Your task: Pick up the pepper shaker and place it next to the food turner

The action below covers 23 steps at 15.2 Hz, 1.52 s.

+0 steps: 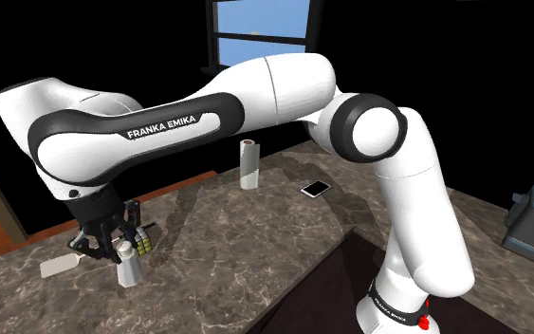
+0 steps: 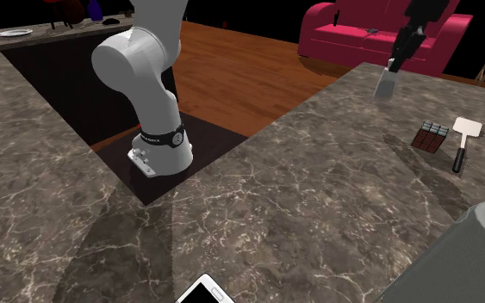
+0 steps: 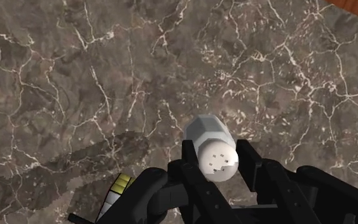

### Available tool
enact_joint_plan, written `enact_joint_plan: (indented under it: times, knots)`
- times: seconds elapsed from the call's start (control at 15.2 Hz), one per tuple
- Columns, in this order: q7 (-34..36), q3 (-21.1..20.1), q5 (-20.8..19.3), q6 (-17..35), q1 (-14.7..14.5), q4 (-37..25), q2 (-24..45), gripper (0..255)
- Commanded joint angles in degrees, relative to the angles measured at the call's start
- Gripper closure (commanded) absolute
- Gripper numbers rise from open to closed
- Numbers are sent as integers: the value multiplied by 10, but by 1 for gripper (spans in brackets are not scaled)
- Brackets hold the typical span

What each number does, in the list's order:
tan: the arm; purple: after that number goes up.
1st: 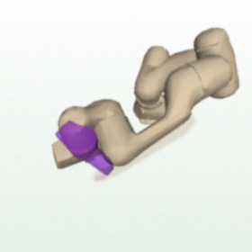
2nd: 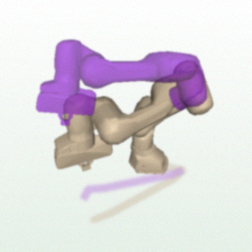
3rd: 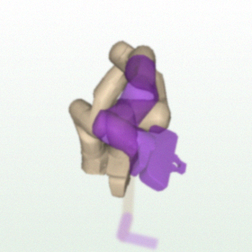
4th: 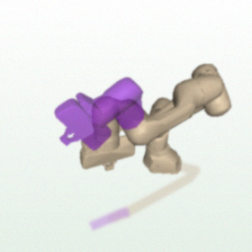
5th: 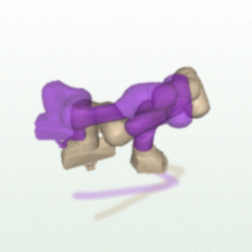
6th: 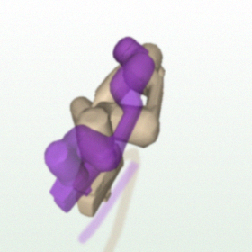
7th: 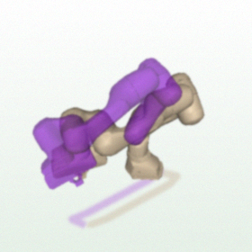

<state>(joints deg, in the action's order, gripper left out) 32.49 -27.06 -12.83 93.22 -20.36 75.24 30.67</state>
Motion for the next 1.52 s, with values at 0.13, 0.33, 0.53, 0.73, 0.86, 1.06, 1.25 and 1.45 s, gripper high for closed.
enact_joint_plan:
  times: [0.13,0.33,0.53,0.73,0.86,1.06,1.25,1.45]
  knots:
    - [3,1,-1,32,4,32,0,255]
    - [4,2,-3,52,5,50,4,255]
    - [6,4,-6,73,6,65,9,255]
    - [8,5,-8,88,7,76,13,255]
    - [8,5,-8,87,7,76,13,255]
    - [8,5,-8,87,7,76,13,255]
    - [8,5,-8,87,7,76,13,0]
    - [8,5,-8,87,7,76,13,0]
